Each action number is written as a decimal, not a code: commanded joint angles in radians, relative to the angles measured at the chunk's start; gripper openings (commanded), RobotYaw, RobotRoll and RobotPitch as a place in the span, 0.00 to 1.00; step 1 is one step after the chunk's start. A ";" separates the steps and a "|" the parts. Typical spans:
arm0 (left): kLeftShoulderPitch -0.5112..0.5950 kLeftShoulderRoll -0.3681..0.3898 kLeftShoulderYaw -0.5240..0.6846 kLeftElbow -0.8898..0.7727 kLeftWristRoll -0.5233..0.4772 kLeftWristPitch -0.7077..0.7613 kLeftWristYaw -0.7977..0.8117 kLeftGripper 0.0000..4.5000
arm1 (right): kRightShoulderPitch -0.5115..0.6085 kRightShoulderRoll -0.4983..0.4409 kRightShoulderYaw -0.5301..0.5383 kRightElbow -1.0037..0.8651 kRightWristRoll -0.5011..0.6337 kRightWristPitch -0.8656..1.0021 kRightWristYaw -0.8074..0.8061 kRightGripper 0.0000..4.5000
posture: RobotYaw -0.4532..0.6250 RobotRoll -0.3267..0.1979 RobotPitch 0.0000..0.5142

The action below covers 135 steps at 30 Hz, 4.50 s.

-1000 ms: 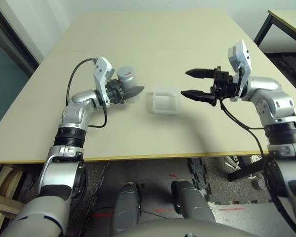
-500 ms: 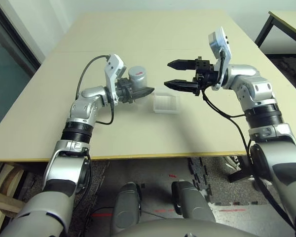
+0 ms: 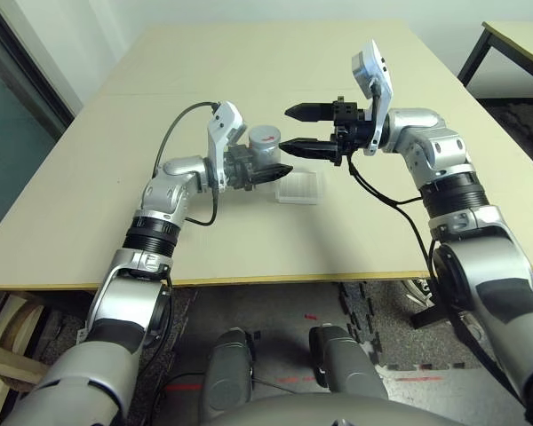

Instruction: Pour the medicine from the bottle into the box.

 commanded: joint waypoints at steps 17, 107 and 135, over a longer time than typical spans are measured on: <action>-0.015 -0.020 -0.019 -0.011 0.012 0.004 -0.022 0.60 | -0.085 0.064 -0.001 0.188 -0.059 -0.080 0.029 1.00 | 0.23 0.62 0.06; 0.039 -0.001 -0.006 -0.106 -0.073 0.089 -0.128 0.60 | -0.253 0.073 -0.022 0.601 -0.055 -0.279 0.227 1.00 | 0.29 0.62 0.14; 0.011 0.016 0.010 -0.052 -0.064 0.053 -0.139 0.60 | -0.240 0.013 -0.123 0.633 -0.138 -0.231 0.196 1.00 | 0.28 0.62 0.13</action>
